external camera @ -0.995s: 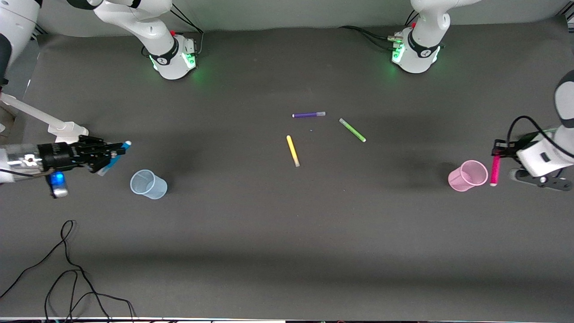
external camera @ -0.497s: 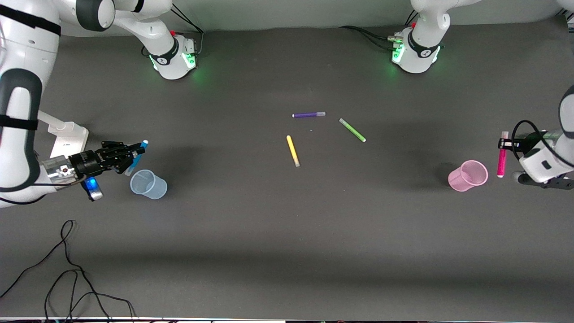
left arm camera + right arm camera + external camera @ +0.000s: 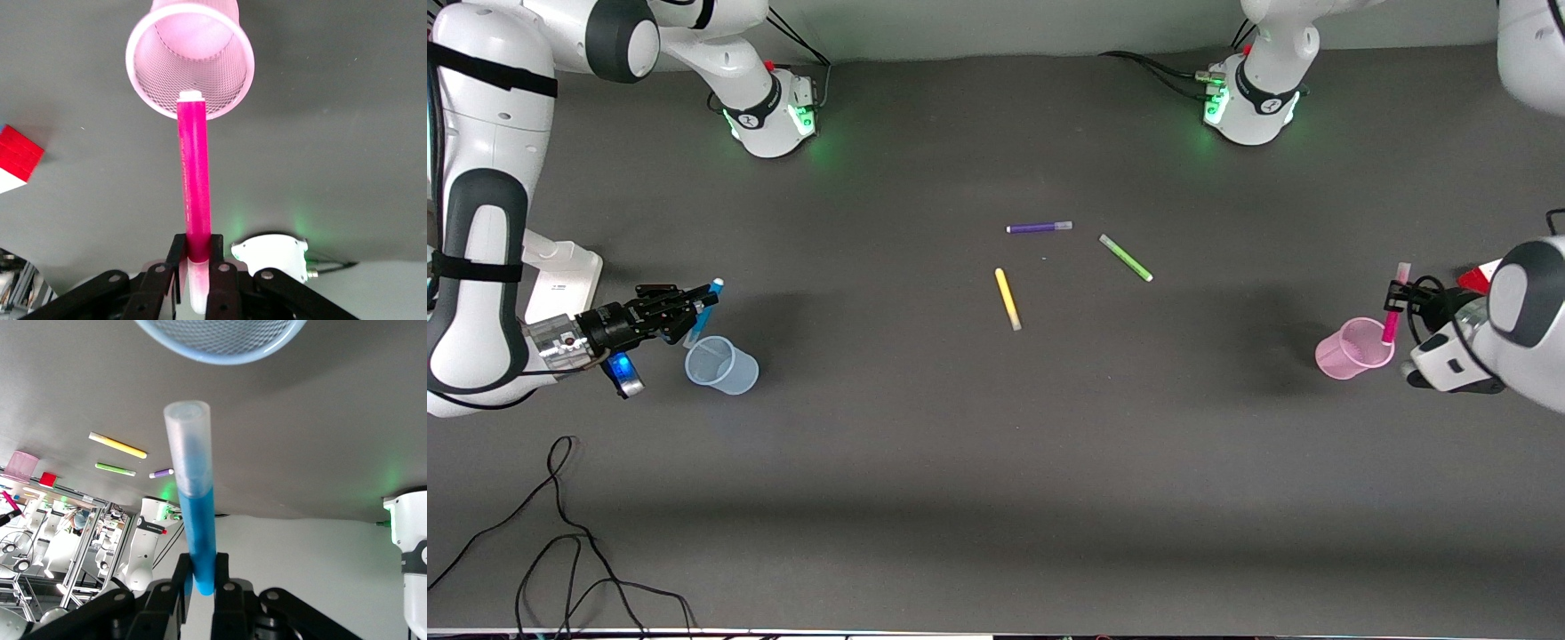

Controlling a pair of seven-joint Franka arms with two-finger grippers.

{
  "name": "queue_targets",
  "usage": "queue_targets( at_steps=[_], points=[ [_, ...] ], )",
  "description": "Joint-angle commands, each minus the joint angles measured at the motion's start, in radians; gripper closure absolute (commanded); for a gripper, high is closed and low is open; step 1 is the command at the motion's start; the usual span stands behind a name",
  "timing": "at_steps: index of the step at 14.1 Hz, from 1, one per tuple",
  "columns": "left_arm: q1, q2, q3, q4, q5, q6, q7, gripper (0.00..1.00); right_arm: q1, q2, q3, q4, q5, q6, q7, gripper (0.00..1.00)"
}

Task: Place pink and blue markers in matching cups
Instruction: 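Lower the blue marker into the blue cup while the left gripper lowers pink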

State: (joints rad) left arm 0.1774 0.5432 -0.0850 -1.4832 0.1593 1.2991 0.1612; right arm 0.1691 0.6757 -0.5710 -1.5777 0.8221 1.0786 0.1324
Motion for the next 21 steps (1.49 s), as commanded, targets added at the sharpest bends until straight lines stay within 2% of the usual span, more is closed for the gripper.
queue_targets(
  at_steps=[1, 12, 13, 14, 15, 16, 18, 19, 21],
  points=[
    [-0.013, 0.139, 0.002, 0.185, 0.022, -0.128, -0.043, 1.00, -0.006, 0.022, -0.004, 0.013, -0.012, 0.015, -0.040, 1.00],
    [-0.032, 0.230, 0.002, 0.198, 0.036, -0.113, -0.048, 1.00, -0.002, 0.079, 0.003, 0.015, 0.002, 0.116, -0.080, 1.00],
    [-0.032, 0.233, 0.002, 0.201, 0.034, -0.110, -0.046, 0.86, 0.000, 0.085, 0.009, 0.015, 0.002, 0.125, -0.080, 1.00],
    [-0.032, 0.236, 0.002, 0.202, 0.034, -0.107, -0.039, 0.45, -0.002, 0.088, 0.020, 0.016, 0.003, 0.127, -0.080, 1.00],
    [-0.030, 0.239, 0.002, 0.204, 0.034, -0.098, -0.034, 0.11, -0.002, 0.091, 0.022, 0.016, 0.003, 0.129, -0.080, 1.00],
    [-0.030, 0.239, 0.002, 0.205, 0.034, -0.095, -0.034, 0.00, -0.002, 0.091, 0.023, 0.016, 0.002, 0.139, -0.080, 0.98],
    [-0.033, 0.239, 0.002, 0.224, 0.036, -0.100, -0.035, 0.00, -0.002, 0.100, 0.023, 0.018, 0.003, 0.149, -0.086, 0.92],
    [-0.033, 0.238, 0.002, 0.239, 0.049, -0.104, -0.035, 0.00, -0.002, 0.100, 0.023, 0.018, 0.003, 0.149, -0.100, 0.82],
    [-0.033, 0.236, 0.002, 0.297, 0.069, -0.106, -0.035, 0.00, -0.003, 0.102, 0.025, 0.015, 0.002, 0.147, -0.141, 0.53]
  ],
)
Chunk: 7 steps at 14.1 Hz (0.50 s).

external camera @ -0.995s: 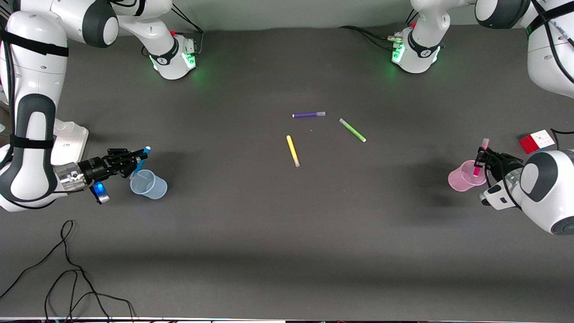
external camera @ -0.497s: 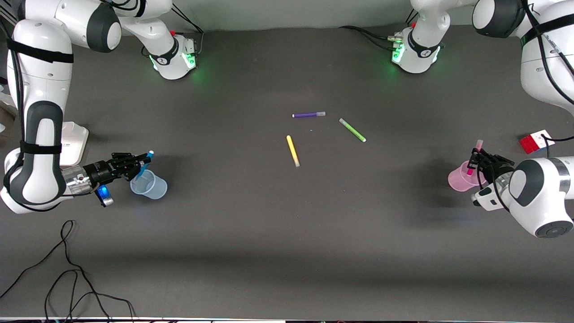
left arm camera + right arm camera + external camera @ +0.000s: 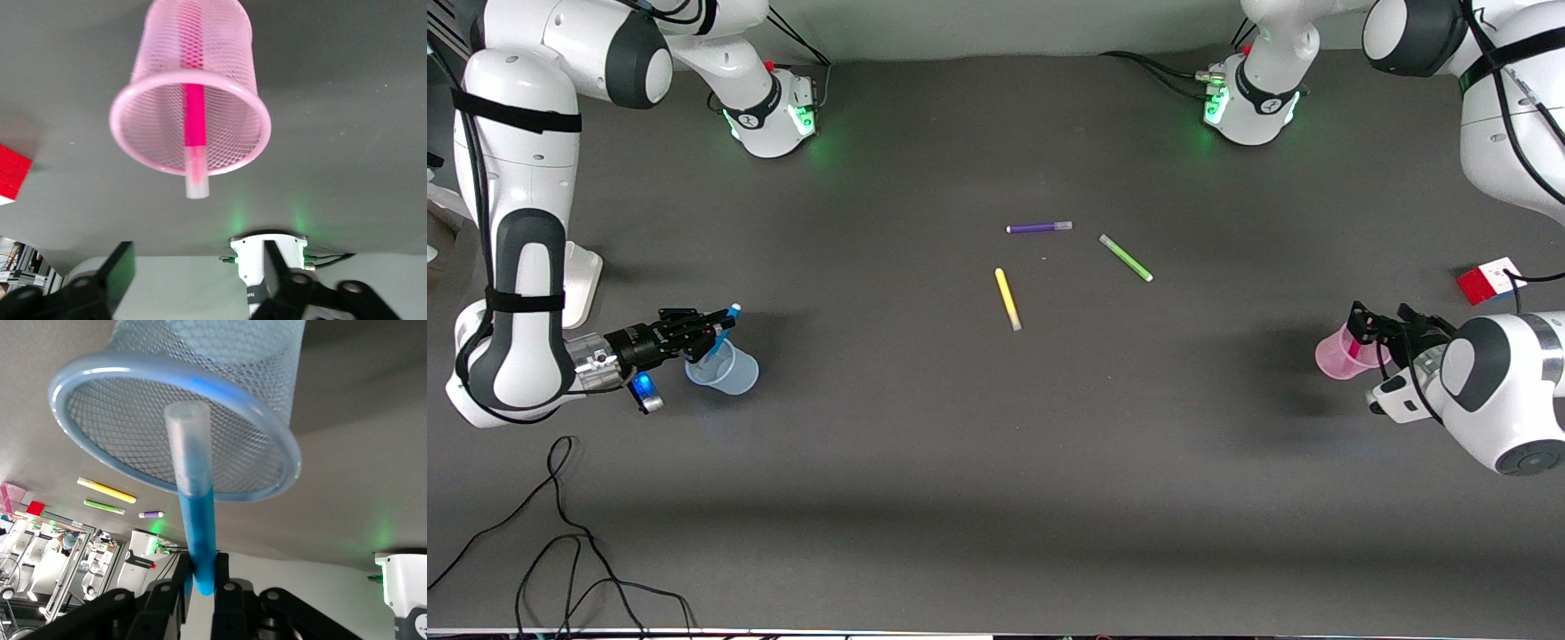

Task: Place pink and blue markers in matching cups
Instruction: 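Lower the blue marker into the blue cup while the left gripper lowers pink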

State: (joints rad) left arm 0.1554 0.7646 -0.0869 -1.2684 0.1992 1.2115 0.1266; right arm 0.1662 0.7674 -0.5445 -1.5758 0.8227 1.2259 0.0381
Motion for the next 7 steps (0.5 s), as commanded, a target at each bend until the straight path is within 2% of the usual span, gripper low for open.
queue_targets(
  at_steps=[1, 5, 7],
  points=[
    [-0.010, 0.007, 0.007, 0.102, 0.029, -0.013, -0.005, 0.00, -0.001, 0.010, -0.003, 0.013, 0.001, 0.000, -0.047, 0.39],
    [-0.004, -0.069, -0.001, 0.109, 0.022, 0.008, -0.012, 0.00, -0.001, 0.007, -0.003, 0.016, -0.001, -0.002, -0.047, 0.22],
    [-0.004, -0.149, -0.007, 0.075, -0.015, 0.066, -0.012, 0.00, 0.001, -0.008, -0.005, 0.019, -0.004, -0.005, -0.035, 0.18]
  ],
)
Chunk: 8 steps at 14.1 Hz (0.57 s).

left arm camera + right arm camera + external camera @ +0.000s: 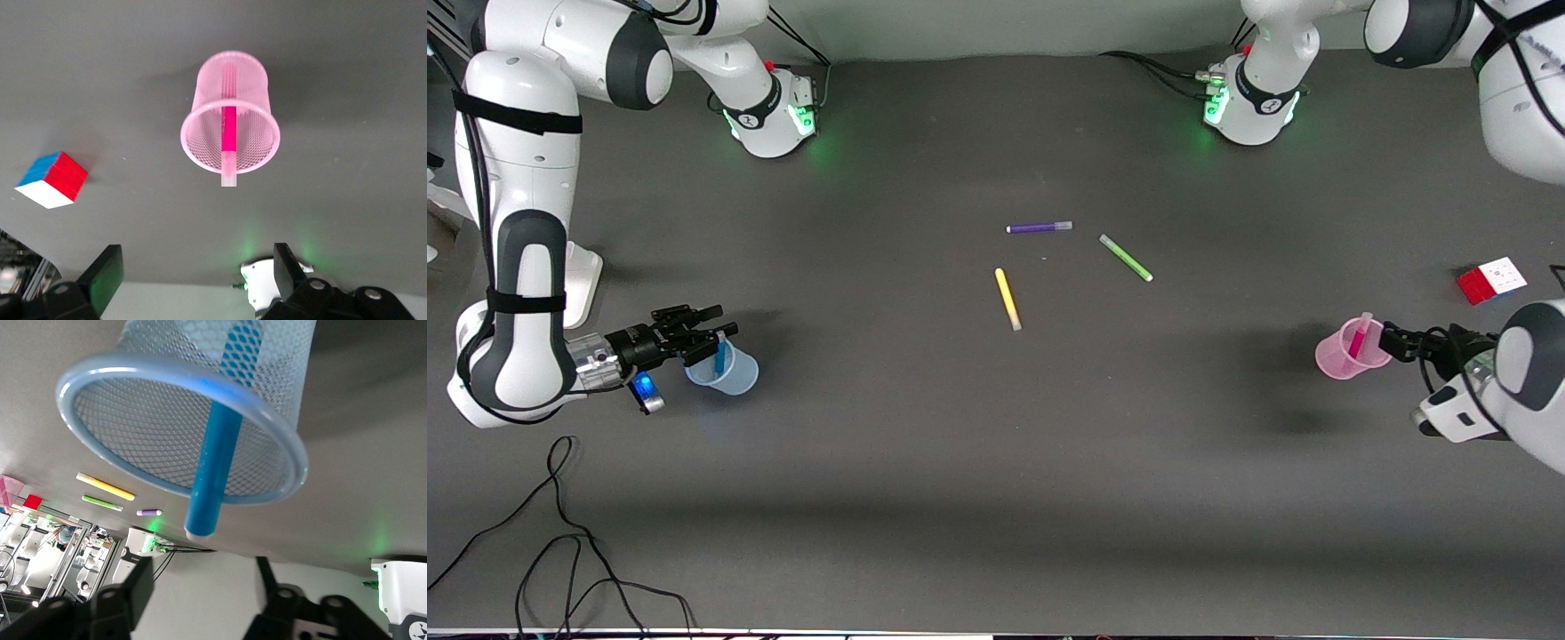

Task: Place pink and blue markers in matching cups
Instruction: 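Open both grippers to release the markers into the cups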

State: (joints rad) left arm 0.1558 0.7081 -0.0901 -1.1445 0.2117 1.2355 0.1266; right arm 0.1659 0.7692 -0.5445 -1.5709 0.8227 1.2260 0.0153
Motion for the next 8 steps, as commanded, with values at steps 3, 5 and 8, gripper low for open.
queue_targets(
  at_steps=[3, 5, 8],
  points=[
    [0.018, -0.261, 0.001, -0.159, -0.116, 0.148, -0.012, 0.00, 0.006, -0.068, -0.012, 0.029, -0.022, -0.011, -0.006, 0.17],
    [0.018, -0.349, 0.001, -0.205, -0.127, 0.173, -0.012, 0.00, 0.007, -0.134, -0.012, 0.034, -0.113, -0.011, -0.005, 0.09],
    [0.008, -0.505, -0.002, -0.347, -0.166, 0.260, -0.012, 0.00, 0.017, -0.220, -0.009, 0.074, -0.262, -0.010, -0.006, 0.01]
  ],
)
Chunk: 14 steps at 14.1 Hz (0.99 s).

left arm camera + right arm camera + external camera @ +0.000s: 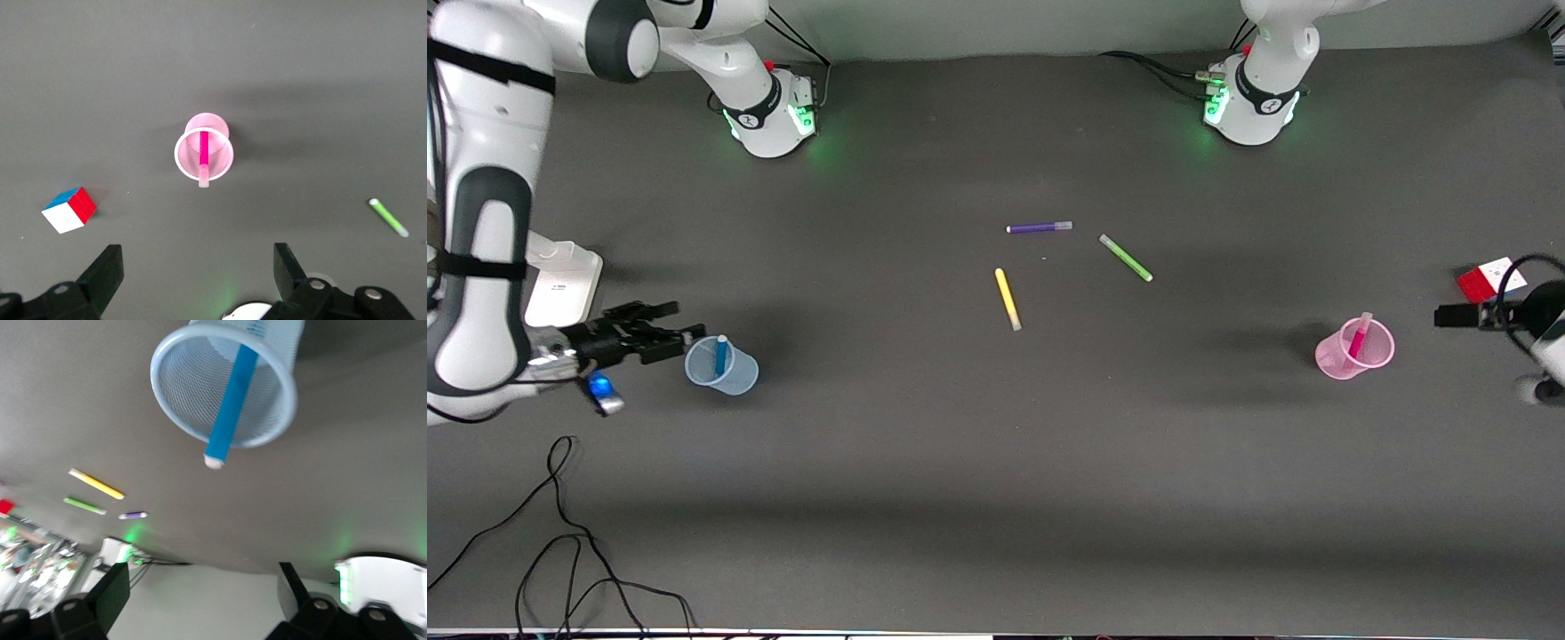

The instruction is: Place pink and blue markers in matching cups

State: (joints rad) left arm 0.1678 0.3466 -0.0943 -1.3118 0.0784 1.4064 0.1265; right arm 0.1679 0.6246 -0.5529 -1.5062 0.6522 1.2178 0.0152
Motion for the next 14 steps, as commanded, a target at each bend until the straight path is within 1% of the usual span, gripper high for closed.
queue_targets(
  at_steps=[1, 2, 3, 5, 6, 7, 8, 9, 10, 13, 14],
  points=[
    [-0.005, -0.209, 0.002, -0.255, -0.044, 0.144, -0.011, 0.00, 0.015, -0.106, 0.001, 0.020, -0.124, -0.003, -0.006, 0.01],
    [-0.010, -0.259, 0.001, -0.311, -0.046, 0.179, -0.011, 0.00, 0.013, -0.147, -0.001, 0.020, -0.144, -0.001, -0.015, 0.01],
    [-0.034, -0.286, 0.002, -0.334, -0.051, 0.195, -0.013, 0.00, 0.015, -0.190, 0.001, 0.020, -0.176, 0.000, -0.020, 0.01],
    [-0.095, -0.308, 0.014, -0.336, -0.054, 0.187, -0.031, 0.00, 0.048, -0.265, -0.002, 0.021, -0.259, 0.011, -0.020, 0.01],
    [-0.129, -0.317, 0.030, -0.336, -0.054, 0.186, -0.063, 0.00, 0.054, -0.298, -0.004, 0.020, -0.287, 0.023, -0.020, 0.01],
    [-0.184, -0.320, 0.056, -0.336, -0.055, 0.186, -0.091, 0.00, 0.062, -0.324, -0.001, 0.021, -0.328, 0.034, -0.020, 0.01],
    [-0.217, -0.330, 0.077, -0.334, -0.057, 0.187, -0.103, 0.00, 0.093, -0.345, -0.001, 0.018, -0.374, 0.055, -0.020, 0.01],
    [-0.218, -0.330, 0.082, -0.333, -0.077, 0.186, -0.102, 0.00, 0.125, -0.358, -0.002, 0.015, -0.417, 0.083, -0.017, 0.01],
    [-0.217, -0.333, 0.085, -0.331, -0.109, 0.180, -0.096, 0.00, 0.140, -0.364, -0.002, 0.017, -0.433, 0.100, -0.009, 0.01],
    [-0.212, -0.337, 0.085, -0.330, -0.112, 0.166, -0.088, 0.01, 0.142, -0.419, -0.001, 0.029, -0.439, 0.124, -0.014, 0.01],
    [-0.212, -0.337, 0.087, -0.328, -0.108, 0.166, -0.088, 0.01, 0.140, -0.427, -0.001, 0.035, -0.428, 0.124, -0.012, 0.00]
  ],
)
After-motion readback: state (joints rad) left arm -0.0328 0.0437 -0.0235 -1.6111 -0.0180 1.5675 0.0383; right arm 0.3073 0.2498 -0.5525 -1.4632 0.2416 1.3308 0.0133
